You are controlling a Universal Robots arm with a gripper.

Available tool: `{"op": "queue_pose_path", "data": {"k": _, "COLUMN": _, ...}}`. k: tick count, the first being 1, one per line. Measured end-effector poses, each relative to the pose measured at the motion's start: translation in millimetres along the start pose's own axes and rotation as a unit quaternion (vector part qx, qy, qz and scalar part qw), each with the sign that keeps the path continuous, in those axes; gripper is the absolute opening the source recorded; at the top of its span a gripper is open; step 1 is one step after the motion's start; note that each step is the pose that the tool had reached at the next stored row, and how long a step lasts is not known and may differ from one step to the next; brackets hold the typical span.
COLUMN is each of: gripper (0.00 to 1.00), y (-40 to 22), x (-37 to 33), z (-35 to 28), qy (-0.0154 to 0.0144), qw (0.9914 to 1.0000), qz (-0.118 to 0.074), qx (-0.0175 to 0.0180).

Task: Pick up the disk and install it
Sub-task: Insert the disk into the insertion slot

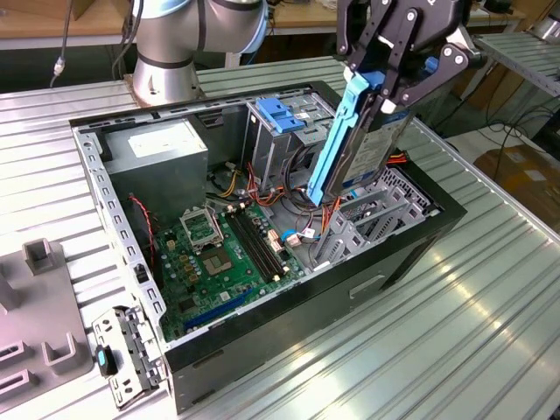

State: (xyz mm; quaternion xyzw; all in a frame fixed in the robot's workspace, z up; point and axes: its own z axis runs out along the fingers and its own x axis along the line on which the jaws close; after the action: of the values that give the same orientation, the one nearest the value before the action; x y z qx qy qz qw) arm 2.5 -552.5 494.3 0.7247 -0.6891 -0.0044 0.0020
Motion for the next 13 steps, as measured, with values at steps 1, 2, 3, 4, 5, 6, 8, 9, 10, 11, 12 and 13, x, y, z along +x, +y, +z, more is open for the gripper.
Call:
{"op": "queue_pose_path", "data": {"k": 1, "gripper": 0.37, "y": -3.8, "x": 0.2, "z": 0.5, "qy": 0.0000, "qw": 1.00000, "qz": 0.000, "qx": 0.0000}}
{"op": "queue_pose_path", "data": {"k": 2, "gripper": 0.37, "y": -7.3, "x": 0.3, "z": 1.0, "qy": -0.0001, "qw": 1.00000, "qz": 0.001, "qx": 0.0000}}
{"op": "queue_pose_path", "data": {"k": 3, "gripper": 0.37, "y": -13.4, "x": 0.6, "z": 2.1, "qy": 0.0000, "qw": 1.00000, "qz": 0.002, "qx": 0.0004}}
{"op": "queue_pose_path", "data": {"k": 4, "gripper": 0.37, "y": -18.6, "x": 0.9, "z": 3.3, "qy": 0.0000, "qw": 0.99999, "qz": 0.004, "qx": 0.0013}}
{"op": "queue_pose_path", "data": {"k": 5, "gripper": 0.37, "y": -22.1, "x": 1.1, "z": 4.2, "qy": 0.0000, "qw": 0.99999, "qz": 0.005, "qx": 0.0015}}
{"op": "queue_pose_path", "data": {"k": 6, "gripper": 0.37, "y": -26.6, "x": 1.3, "z": 5.0, "qy": 0.0000, "qw": 0.99998, "qz": 0.005, "qx": 0.0016}}
{"op": "queue_pose_path", "data": {"k": 8, "gripper": 0.37, "y": -43.0, "x": 1.7, "z": 8.6, "qy": -0.0001, "qw": 0.99998, "qz": 0.006, "qx": 0.0016}}
{"op": "queue_pose_path", "data": {"k": 9, "gripper": 0.37, "y": -47.6, "x": 1.9, "z": 10.2, "qy": -0.0001, "qw": 0.99998, "qz": 0.006, "qx": 0.0016}}
{"op": "queue_pose_path", "data": {"k": 10, "gripper": 0.37, "y": -51.0, "x": 2.1, "z": 11.8, "qy": 0.0000, "qw": 0.99998, "qz": 0.006, "qx": 0.0016}}
{"op": "queue_pose_path", "data": {"k": 11, "gripper": 0.37, "y": -53.5, "x": 2.2, "z": 14.5, "qy": 0.0000, "qw": 0.99998, "qz": 0.006, "qx": 0.0016}}
{"op": "queue_pose_path", "data": {"k": 12, "gripper": 0.37, "y": -54.5, "x": 2.7, "z": 16.6, "qy": -0.0001, "qw": 0.99998, "qz": 0.006, "qx": 0.0016}}
{"op": "queue_pose_path", "data": {"k": 13, "gripper": 0.37, "y": -55.1, "x": 3.6, "z": 18.3, "qy": 0.0000, "qw": 0.99998, "qz": 0.006, "qx": 0.0016}}
